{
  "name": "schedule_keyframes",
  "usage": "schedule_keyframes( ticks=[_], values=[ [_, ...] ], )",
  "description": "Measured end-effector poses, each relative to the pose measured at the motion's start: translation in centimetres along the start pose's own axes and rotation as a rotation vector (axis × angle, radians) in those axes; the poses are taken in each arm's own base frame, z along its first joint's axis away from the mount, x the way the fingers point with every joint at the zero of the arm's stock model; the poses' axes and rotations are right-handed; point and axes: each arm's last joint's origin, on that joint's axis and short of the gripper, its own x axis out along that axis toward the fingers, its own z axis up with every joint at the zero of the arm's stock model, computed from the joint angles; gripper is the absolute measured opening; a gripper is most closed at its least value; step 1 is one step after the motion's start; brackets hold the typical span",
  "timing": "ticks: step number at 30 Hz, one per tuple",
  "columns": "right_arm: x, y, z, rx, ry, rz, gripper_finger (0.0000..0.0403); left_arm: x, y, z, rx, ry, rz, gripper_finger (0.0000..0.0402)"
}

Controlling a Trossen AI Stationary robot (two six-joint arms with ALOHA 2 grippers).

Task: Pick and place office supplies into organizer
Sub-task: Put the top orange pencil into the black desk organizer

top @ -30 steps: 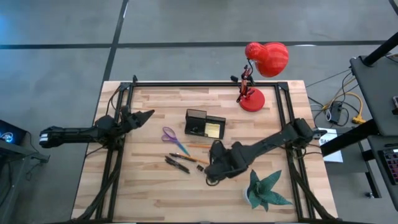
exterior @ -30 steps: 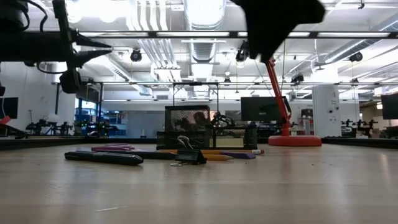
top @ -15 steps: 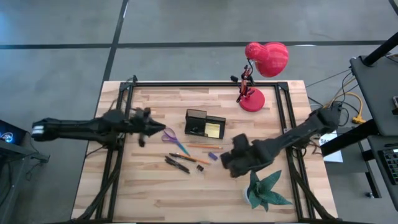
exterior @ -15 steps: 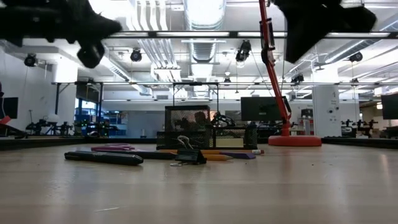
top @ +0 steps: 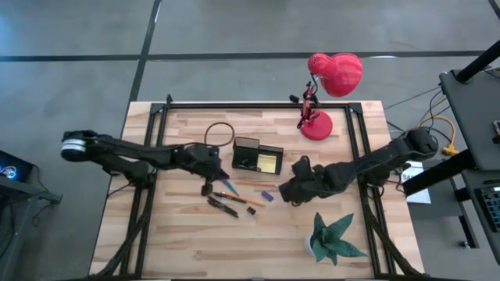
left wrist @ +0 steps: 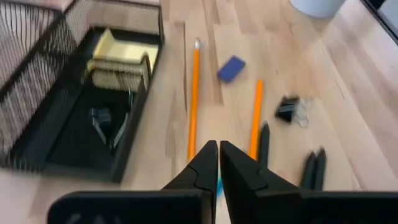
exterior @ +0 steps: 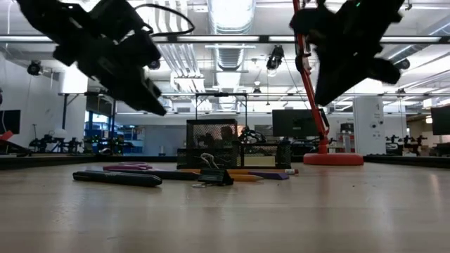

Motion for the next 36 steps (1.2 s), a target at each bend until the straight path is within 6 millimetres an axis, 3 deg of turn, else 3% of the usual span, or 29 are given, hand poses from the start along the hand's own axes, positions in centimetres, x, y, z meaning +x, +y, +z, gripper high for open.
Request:
schedule_keyframes(
  ticks=[8, 13, 20, 25, 31, 36],
  values=[
    [2.7, -1.1, 0.8, -0.104, 0.033, 0.07, 0.0033, 3.0, 0.3, 1.0, -0.053, 0.071, -0.008, 0.0],
    [3.8, -2.6, 0.6, -0.066, 0.05, 0.013, 0.0033, 4.9, 0.3, 1.0, -0.374, 0.142, -0.048, 0.0],
    [4.3, -3.1, 0.7, 0.0, 0.044, 0.008, 0.0033, 6.2, 0.6, 0.3, -0.847, 0.178, 0.031, 0.0],
    [4.6, -3.1, 1.6, 0.026, 0.022, 0.024, 0.0033, 6.5, 0.8, -0.3, -0.988, 0.173, 0.111, 0.0],
    [5.1, -3.3, 2.9, -0.043, -0.009, 0.034, 0.0033, 6.7, 0.8, -0.8, -1.004, 0.197, 0.164, 0.0],
    [5.3, -3.5, 3.4, -0.129, -0.024, 0.021, 0.0033, 6.4, 0.3, 0.2, -0.696, 0.141, 0.211, 0.0]
  ],
)
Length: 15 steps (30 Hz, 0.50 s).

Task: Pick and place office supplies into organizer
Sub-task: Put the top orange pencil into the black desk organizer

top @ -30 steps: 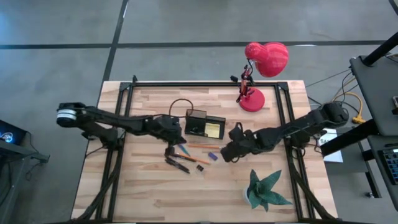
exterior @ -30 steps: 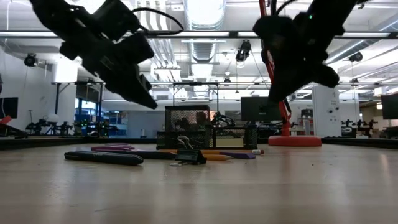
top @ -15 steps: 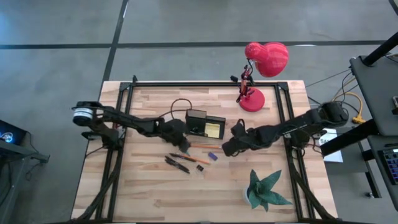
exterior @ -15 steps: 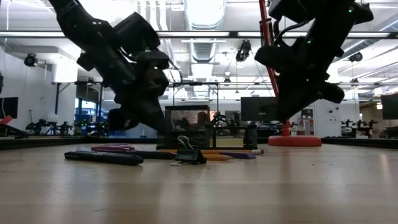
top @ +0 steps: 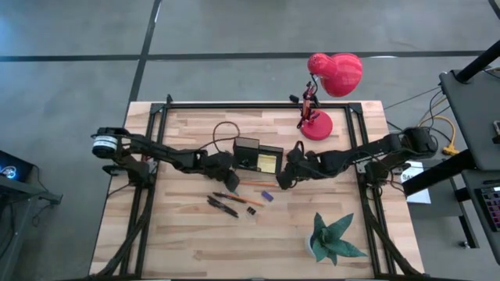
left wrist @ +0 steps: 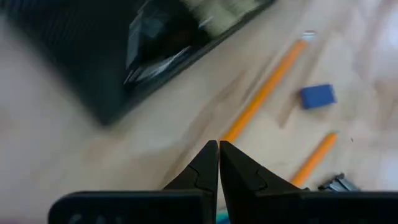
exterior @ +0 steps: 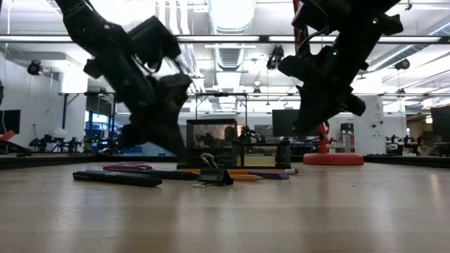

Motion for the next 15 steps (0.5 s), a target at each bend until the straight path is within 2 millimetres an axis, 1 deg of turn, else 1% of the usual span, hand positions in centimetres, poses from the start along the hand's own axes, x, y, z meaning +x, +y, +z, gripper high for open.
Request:
schedule_keyframes(
  ticks=[5, 7, 9, 11, 13, 15],
  values=[
    [0.1, -0.2, 0.2, -0.089, -0.003, -0.008, 0.0033, -0.3, -1.4, 0.2, 0.308, -0.025, -0.008, 0.0],
    [0.1, -0.2, 0.2, -0.112, -0.004, -0.009, 0.0034, -0.1, -1.8, -0.1, 0.441, -0.014, 0.033, 0.0],
    [0.2, -0.3, 0.2, -0.124, -0.005, -0.014, 0.0034, -0.2, -1.7, -0.8, 0.587, 0.02, 0.108, 0.0],
    [0.2, -0.4, 0.2, -0.128, -0.011, -0.022, 0.0034, -0.2, -1.7, -1.1, 0.704, 0.02, 0.154, 0.0],
    [0.2, -0.4, 0.3, -0.128, -0.022, -0.03, 0.0034, -0.4, -1.6, -1.2, 0.783, 0.029, 0.187, 0.0],
    [0.3, -0.5, 0.3, -0.129, -0.021, -0.036, 0.0034, -0.4, -1.6, -1.2, 0.825, 0.028, 0.194, 0.0]
  ],
)
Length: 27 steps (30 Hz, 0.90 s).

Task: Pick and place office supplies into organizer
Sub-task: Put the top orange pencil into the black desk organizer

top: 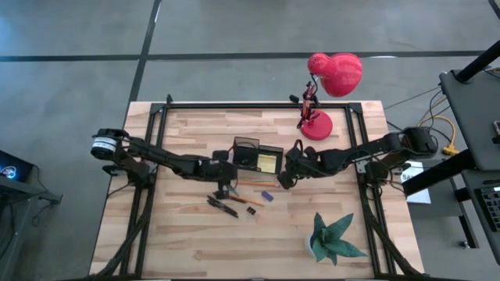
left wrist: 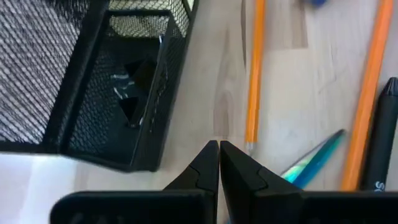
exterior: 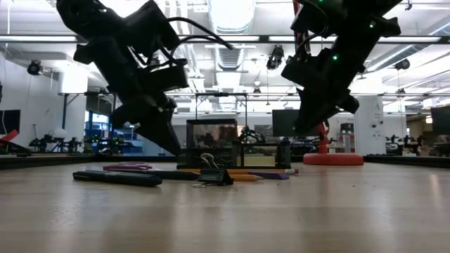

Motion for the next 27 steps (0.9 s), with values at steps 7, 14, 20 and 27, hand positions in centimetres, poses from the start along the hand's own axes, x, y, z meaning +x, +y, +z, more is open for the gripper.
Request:
schedule_keyframes(
  ticks=[7, 14, 20, 27],
  values=[
    [0.1, -0.11, -0.09, -0.021, 0.004, -0.004, 0.0034, -0.19, -0.76, 0.13, 0.306, -0.024, -0.083, 0.0],
    [0.1, -0.09, -0.11, -0.061, 0.012, 0.005, 0.0034, -0.25, -0.83, 0.37, 0.186, -0.034, -0.132, 0.0],
    [0.1, -0.08, -0.1, -0.064, 0.011, 0.005, 0.0034, -0.13, -0.87, 0.26, 0.044, -0.019, -0.139, 0.0],
    [0.1, -0.01, -0.04, -0.06, 0.005, 0.011, 0.0033, 0.0, -0.58, 0.07, -0.037, -0.005, -0.135, 0.0]
  ],
)
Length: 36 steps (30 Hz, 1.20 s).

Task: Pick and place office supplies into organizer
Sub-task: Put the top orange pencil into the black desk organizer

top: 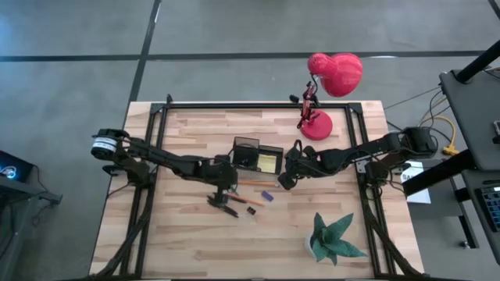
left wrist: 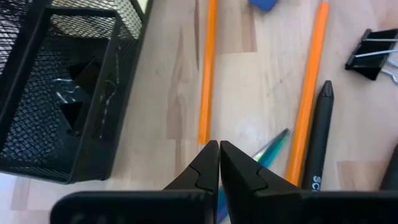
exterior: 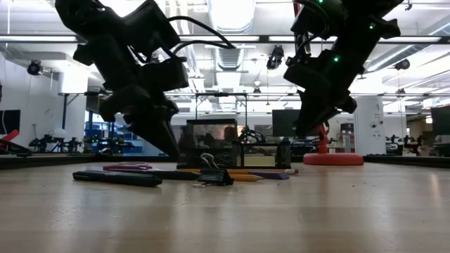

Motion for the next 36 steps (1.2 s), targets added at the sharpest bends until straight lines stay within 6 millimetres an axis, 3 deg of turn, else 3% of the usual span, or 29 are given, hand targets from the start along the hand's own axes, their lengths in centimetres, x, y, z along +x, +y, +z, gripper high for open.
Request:
schedule_keyframes(
  ticks=[22, 36],
  values=[
    [0.0, 0.1, 0.1, 0.06, -0.01, 0.01, 0.0034, 1.5, 0.2, 0.5, -0.059, -0.019, -0.005, 0.0],
    [0.0, 0.1, 0.1, 0.059, -0.01, 0.01, 0.0034, 1.8, 0.4, -0.5, -0.066, 0.021, -0.011, 0.0]
  ],
)
